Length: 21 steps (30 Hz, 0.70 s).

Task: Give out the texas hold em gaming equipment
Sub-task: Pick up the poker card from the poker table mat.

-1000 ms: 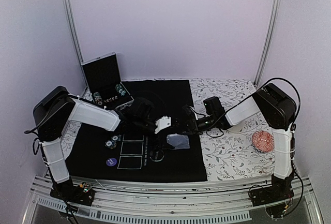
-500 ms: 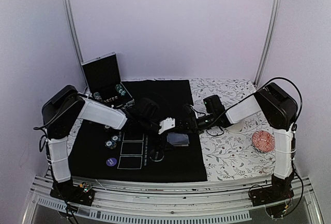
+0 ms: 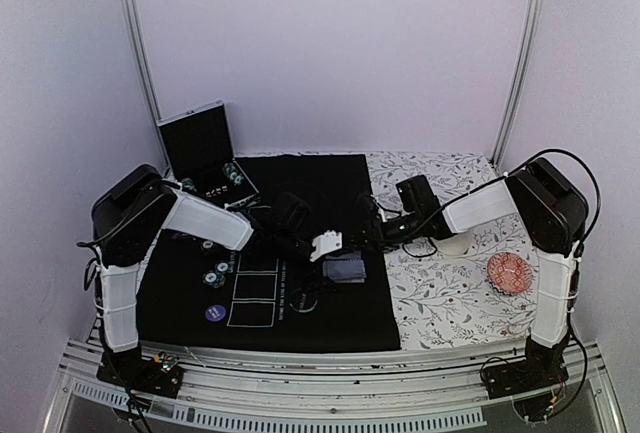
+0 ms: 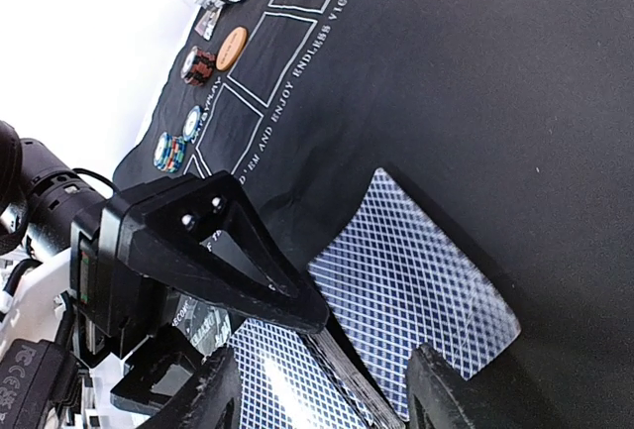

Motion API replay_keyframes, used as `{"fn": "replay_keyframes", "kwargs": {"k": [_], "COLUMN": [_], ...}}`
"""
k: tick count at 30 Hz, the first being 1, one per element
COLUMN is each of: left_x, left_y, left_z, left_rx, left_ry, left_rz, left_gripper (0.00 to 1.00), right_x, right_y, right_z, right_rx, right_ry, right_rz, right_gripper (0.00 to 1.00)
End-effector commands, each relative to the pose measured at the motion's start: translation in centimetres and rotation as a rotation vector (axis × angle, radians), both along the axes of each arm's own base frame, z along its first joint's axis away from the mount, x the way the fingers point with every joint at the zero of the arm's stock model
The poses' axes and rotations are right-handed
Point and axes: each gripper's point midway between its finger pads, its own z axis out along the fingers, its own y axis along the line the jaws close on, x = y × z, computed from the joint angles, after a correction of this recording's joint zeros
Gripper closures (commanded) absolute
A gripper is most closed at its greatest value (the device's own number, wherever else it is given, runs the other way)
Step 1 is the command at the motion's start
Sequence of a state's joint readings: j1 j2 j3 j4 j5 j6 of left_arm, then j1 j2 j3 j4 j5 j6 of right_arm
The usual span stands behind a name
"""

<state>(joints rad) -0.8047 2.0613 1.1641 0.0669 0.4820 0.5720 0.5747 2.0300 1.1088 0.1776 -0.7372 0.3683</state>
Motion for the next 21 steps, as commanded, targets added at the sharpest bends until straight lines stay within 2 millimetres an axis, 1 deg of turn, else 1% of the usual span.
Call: {"fn": "replay_keyframes", "kwargs": {"k": [1, 4, 6, 7, 8, 10, 11, 13, 14, 15, 18, 19, 20, 21], "left_x": [-0.6, -0.9, -0.8, -0.6, -0.7, -0.9, -1.2, -1.2, -0.9, -0.3, 2.8, 3.9, 4.7, 5.3], "left_y": [0.1, 0.3, 0.5, 0.5, 0.6, 0.8, 0.9, 1.4, 1.6, 1.9, 2.8, 3.2, 3.6, 4.2], "left_z": [0.9, 2.0, 2.4, 4.1, 5.0, 6.5, 7.5, 8.8, 9.3, 9.7, 10.7, 10.9, 10.9, 10.8], "left_rx": [-0.021, -0.042, -0.047, -0.077, -0.094, -0.132, -0.158, -0.185, -0.193, -0.199, -0.204, -0.193, -0.18, -0.161], "left_ry": [-0.008, -0.037, -0.041, -0.058, -0.057, -0.045, -0.033, -0.015, -0.011, -0.005, 0.05, 0.078, 0.11, 0.135], "left_rz": [-0.023, -0.035, -0.029, -0.026, -0.029, -0.037, -0.05, -0.05, -0.035, -0.008, 0.142, 0.202, 0.259, 0.306], "left_gripper": [0.02, 0.02, 0.02, 0.02, 0.02, 0.02, 0.02, 0.02, 0.02, 0.02, 0.05, 0.07, 0.09, 0.1], "right_x": [-0.4, -0.5, 0.1, 0.5, 0.8, 1.9, 2.4, 3.1, 3.2, 3.9, 4.9, 5.1, 5.4, 5.6], "right_y": [-0.2, -0.3, -0.5, -0.6, -0.7, -1.1, -1.3, -1.8, -2.2, -2.1, -2.6, -2.8, -2.9, -3.1], "right_z": [0.9, 1.3, 2.3, 2.9, 3.4, 3.7, 3.5, 2.4, 1.6, 1.8, 0.5, -0.3, -0.6, -1.4], "right_rx": [0.0, 0.004, 0.002, 0.0, -0.003, -0.054, -0.082, -0.14, -0.173, -0.188, -0.255, -0.283, -0.303, -0.331], "right_ry": [-0.012, -0.02, -0.05, -0.067, -0.079, -0.097, -0.107, -0.101, -0.092, -0.108, -0.11, -0.107, -0.115, -0.109], "right_rz": [0.009, 0.01, -0.011, -0.026, -0.035, -0.077, -0.089, -0.115, -0.125, -0.134, -0.141, -0.145, -0.142, -0.137], "right_gripper": [0.45, 0.47, 0.49, 0.49, 0.5, 0.51, 0.52, 0.54, 0.54, 0.54, 0.55, 0.55, 0.55, 0.54]}}
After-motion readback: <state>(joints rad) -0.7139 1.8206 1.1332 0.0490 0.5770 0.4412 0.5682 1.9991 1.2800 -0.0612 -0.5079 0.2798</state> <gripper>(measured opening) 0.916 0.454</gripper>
